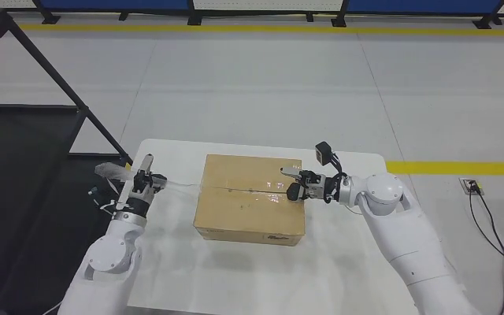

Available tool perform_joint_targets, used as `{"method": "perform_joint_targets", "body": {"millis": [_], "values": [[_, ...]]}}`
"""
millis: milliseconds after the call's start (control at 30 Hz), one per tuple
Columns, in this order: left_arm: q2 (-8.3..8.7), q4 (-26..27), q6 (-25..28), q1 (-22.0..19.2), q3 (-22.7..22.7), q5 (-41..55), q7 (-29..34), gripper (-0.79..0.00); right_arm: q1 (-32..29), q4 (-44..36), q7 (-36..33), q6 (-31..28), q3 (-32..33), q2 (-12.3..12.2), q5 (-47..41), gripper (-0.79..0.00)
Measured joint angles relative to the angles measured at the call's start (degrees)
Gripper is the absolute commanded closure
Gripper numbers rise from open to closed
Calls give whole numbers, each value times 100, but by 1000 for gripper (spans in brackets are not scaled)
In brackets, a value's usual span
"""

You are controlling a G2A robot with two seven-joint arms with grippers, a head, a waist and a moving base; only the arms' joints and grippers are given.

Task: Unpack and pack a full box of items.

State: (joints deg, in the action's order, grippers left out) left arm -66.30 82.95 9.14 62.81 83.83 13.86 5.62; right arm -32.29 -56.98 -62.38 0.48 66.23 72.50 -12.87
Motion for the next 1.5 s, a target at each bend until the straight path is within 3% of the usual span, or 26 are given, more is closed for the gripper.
{"method": "perform_joint_targets", "body": {"millis": [833,1500], "values": [[-54,1350,80,364,-175,-1375,-123,-785,0,0,0,0,0,0,0,-785],[-197,1372,-163,112,-760,-1847,-111,-785,0,0,0,0,0,0,0,-785]]}}
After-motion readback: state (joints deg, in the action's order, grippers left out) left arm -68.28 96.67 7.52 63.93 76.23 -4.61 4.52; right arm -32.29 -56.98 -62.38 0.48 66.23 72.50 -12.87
